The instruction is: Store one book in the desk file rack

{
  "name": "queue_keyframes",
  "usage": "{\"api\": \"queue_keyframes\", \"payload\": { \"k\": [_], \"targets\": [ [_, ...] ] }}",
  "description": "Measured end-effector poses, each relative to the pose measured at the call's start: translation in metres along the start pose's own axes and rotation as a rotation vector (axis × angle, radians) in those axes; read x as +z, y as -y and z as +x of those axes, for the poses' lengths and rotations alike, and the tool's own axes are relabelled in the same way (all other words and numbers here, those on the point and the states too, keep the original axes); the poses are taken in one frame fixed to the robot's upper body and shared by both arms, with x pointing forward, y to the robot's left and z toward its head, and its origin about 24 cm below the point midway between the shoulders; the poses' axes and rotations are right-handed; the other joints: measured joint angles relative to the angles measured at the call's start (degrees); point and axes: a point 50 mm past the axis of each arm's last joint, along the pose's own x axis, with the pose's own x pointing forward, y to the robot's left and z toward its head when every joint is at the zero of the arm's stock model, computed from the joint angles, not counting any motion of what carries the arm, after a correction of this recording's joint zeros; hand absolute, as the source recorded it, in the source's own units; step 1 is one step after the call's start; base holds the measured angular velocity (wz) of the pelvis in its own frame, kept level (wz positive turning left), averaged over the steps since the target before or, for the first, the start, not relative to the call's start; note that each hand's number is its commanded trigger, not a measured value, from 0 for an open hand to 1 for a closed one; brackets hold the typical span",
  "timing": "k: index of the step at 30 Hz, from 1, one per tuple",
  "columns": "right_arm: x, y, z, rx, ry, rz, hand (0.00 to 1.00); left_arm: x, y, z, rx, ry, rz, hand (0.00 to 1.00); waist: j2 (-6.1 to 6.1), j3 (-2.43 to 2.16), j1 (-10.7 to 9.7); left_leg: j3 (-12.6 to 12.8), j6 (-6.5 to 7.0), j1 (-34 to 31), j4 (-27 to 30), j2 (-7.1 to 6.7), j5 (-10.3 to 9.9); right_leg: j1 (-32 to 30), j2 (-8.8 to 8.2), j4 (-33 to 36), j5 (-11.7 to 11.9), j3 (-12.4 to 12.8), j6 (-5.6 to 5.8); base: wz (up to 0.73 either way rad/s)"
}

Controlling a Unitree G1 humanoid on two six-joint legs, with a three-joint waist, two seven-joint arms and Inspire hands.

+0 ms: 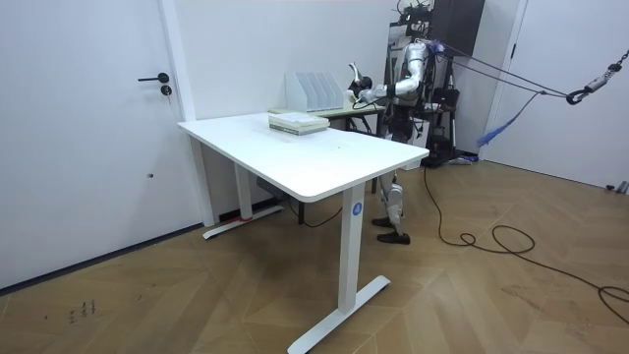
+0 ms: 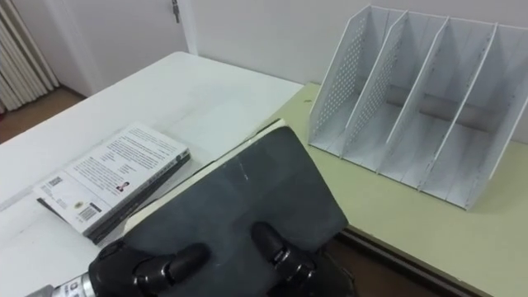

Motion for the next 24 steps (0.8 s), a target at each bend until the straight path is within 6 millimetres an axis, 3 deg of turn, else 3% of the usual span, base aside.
{"api": "queue_keyframes", "payload": {
  "k": [10, 11, 12, 14, 24],
  "targets": [
    [-0.001, 0.001, -0.003, -0.011, -0.021, -0.014, 1.0, -0.002, -0.002, -0.004, -0.004, -0.031, -0.002, 1.0, 0.21, -0.08, 0.2, 0.0, 0.0, 0.0, 0.1, 0.0, 0.0, 0.0, -0.01, 0.7, 0.0, 0.1, -0.01, 0.0],
    [-0.001, 0.002, -0.004, -0.016, -0.028, -0.021, 1.0, -0.004, -0.003, -0.005, -0.004, -0.034, -0.011, 0.89, 0.31, -0.02, 0.2, 0.0, 0.0, 0.2, 0.1, 0.0, 0.0, 0.2, 0.0, 0.7, 0.0, 0.1, -0.01, 0.0],
    [-0.002, 0.004, -0.005, -0.028, -0.036, -0.026, 1.0, -0.007, -0.005, -0.006, 0.002, -0.041, -0.02, 0.63, 0.41, 0.04, 0.2, 0.0, 0.0, 0.4, 0.0, 0.0, 0.0, 0.4, 0.0, 0.7, 0.0, 0.1, -0.01, 0.0],
    [-0.001, 0.006, -0.009, -0.046, -0.054, -0.038, 1.0, -0.011, -0.007, -0.007, 0.011, -0.053, -0.036, 0.0, 0.58, 0.15, 0.2, 0.0, 0.01, 0.4, 0.0, -0.04, 0.0, 0.3, -0.04, 0.6, -0.1, 0.1, 0.01, 0.0],
    [0.03, 0.018, -0.017, -0.177, -0.134, -0.309, 1.0, -0.031, -0.025, -0.028, 0.149, -0.061, -0.044, 0.0, -0.28, 0.86, -0.5, -0.2, -0.18, -0.4, 1.0, -0.02, -0.1, -1.0, -0.05, 1.8, -0.5, 0.1, -0.4, 0.0]
  ]
}}
